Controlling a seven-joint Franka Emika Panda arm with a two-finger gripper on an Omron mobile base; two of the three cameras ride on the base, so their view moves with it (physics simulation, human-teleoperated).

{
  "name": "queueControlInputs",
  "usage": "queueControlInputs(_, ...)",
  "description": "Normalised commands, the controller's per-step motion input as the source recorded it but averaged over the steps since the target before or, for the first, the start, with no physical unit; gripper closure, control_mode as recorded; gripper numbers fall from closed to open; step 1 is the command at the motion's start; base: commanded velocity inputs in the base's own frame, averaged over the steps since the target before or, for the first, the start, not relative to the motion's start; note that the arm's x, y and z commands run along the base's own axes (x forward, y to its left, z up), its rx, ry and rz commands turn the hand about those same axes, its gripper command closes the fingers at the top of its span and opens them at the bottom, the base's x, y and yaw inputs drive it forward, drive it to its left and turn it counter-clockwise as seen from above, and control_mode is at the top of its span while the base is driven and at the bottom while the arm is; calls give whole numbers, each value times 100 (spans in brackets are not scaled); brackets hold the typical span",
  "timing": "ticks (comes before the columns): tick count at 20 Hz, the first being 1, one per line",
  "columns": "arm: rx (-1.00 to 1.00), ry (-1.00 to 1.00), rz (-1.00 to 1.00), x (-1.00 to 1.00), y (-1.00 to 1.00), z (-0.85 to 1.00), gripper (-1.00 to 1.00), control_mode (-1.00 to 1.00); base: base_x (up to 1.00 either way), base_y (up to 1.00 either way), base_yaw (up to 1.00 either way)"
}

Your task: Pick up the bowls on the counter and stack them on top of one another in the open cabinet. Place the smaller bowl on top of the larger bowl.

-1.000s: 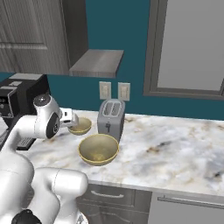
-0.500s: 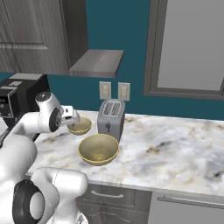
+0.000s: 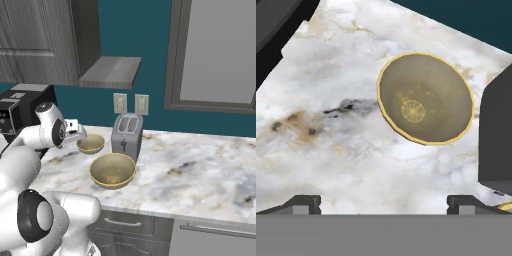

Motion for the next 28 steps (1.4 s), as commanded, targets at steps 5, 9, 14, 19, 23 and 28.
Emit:
queueControlInputs(5, 0, 1, 0, 1, 0, -8, -100, -100, 0, 0, 0)
queueControlInputs(9, 0, 2, 0, 15, 0, -18, -100, -100, 0, 0, 0)
queueControlInputs(14, 0, 1, 2, 29, 0, -22, -100, -100, 0, 0, 0)
queueControlInputs(19, 0, 0, 3, 20, -4, -14, -100, -100, 0, 0, 0)
queueControlInputs(23, 0, 1, 3, 16, 0, -15, -100, -100, 0, 0, 0)
queueControlInputs(28, 0, 2, 3, 18, -3, -21, -100, -100, 0, 0, 0)
